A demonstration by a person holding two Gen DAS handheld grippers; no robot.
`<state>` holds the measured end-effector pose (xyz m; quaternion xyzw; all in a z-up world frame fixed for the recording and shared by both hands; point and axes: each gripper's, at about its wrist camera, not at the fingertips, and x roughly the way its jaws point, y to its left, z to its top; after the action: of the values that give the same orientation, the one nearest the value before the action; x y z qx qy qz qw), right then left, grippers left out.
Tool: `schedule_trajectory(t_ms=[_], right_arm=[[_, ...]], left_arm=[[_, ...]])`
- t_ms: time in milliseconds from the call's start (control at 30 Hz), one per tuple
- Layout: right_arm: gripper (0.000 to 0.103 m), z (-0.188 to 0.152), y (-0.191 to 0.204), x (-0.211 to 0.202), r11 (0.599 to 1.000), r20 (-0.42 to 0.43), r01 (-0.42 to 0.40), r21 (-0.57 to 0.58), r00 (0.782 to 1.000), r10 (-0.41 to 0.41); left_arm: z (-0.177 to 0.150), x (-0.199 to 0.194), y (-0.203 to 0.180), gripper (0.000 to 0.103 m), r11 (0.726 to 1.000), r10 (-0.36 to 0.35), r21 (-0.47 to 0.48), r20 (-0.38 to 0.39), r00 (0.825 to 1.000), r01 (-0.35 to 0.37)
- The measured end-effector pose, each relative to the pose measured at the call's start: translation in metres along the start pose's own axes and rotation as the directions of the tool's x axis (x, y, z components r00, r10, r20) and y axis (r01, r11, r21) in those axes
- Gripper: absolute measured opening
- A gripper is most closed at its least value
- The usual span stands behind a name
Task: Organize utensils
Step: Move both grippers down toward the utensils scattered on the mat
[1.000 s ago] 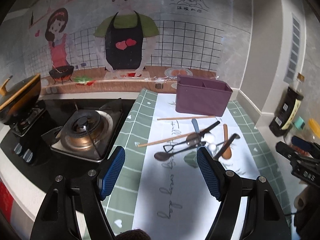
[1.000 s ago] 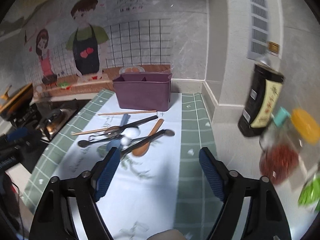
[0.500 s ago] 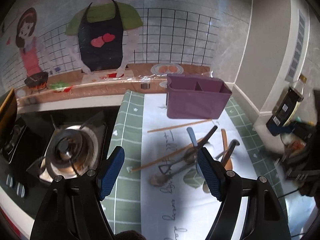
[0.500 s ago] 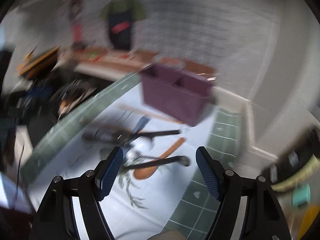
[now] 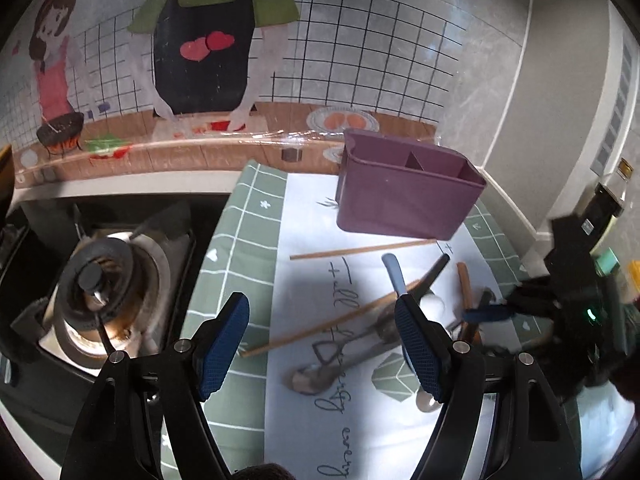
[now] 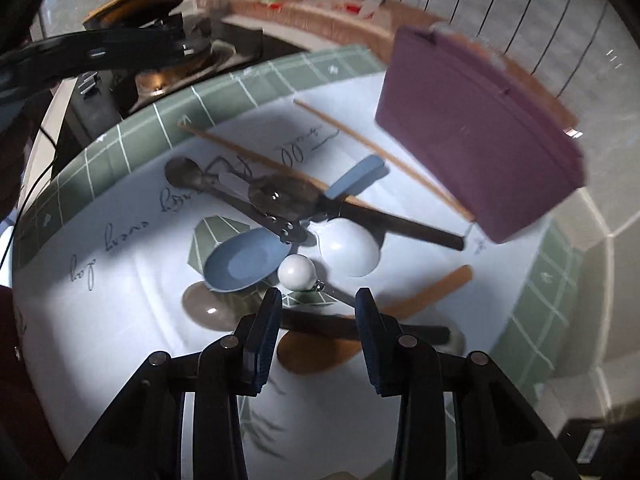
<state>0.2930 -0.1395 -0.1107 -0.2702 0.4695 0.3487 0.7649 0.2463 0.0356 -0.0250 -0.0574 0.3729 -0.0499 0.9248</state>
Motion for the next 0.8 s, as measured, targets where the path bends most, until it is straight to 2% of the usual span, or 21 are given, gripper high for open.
schedule_trajectory(t_ms=[133, 267, 333, 367, 400, 500, 567, 667, 733, 800], right_arm=[[0.032, 0.011, -0.004, 0.010, 1.000, 0.011, -0.022, 0.015, 1.000, 0.022], [0.023, 0.015, -0.027, 0.018, 0.984, 0.015, -0.025, 0.176, 1.000, 0.022], [0.024, 0.014, -0.038, 0.017, 0.973, 0.028, 0.016, 0.229, 0.999, -0.023], [0.028, 0.009, -0.048, 0.014, 0.963, 0.029, 0.023, 0.267, 0.999, -0.032], [0.028, 0.006, -0.054, 0.014, 0.956, 0.026, 0.026, 0.291, 0.999, -0.035], [0.029, -0.011, -0.072, -0.001, 0.923, 0.043, 0.033, 0.382, 0.998, -0.054], [0.034, -0.023, -0.076, -0.020, 0.906, 0.061, 0.123, 0.405, 0.985, -0.161], [0.038, -0.037, -0.076, -0.041, 0.868, 0.049, 0.266, 0.419, 0.948, -0.314], [0.039, -0.047, -0.080, -0.051, 0.844, 0.051, 0.286, 0.453, 0.937, -0.345], [0.041, -0.057, -0.086, -0.058, 0.812, 0.049, 0.287, 0.508, 0.932, -0.359]], left_arm=[[-0.015, 0.006, -0.003, 0.075, 0.999, -0.043, 0.019, -0.024, 0.999, 0.044], [-0.031, 0.015, -0.021, 0.075, 0.994, -0.091, 0.057, -0.083, 0.992, 0.095], [-0.040, 0.017, -0.038, 0.075, 0.988, -0.101, 0.107, -0.101, 0.990, 0.111], [-0.043, 0.019, -0.045, 0.075, 0.986, -0.095, 0.127, -0.112, 0.989, 0.109], [-0.046, 0.022, -0.052, 0.075, 0.984, -0.085, 0.144, -0.126, 0.988, 0.103], [-0.049, 0.033, -0.070, 0.076, 0.983, -0.070, 0.157, -0.155, 0.985, 0.094], [-0.049, 0.037, -0.079, 0.076, 0.985, -0.074, 0.141, -0.170, 0.983, 0.099], [-0.050, 0.039, -0.093, 0.075, 0.987, -0.095, 0.110, -0.169, 0.981, 0.114], [-0.049, 0.041, -0.100, 0.076, 0.990, -0.103, 0.083, -0.150, 0.983, 0.116], [-0.046, 0.047, -0.104, 0.075, 0.996, -0.081, 0.037, -0.126, 0.989, 0.086]])
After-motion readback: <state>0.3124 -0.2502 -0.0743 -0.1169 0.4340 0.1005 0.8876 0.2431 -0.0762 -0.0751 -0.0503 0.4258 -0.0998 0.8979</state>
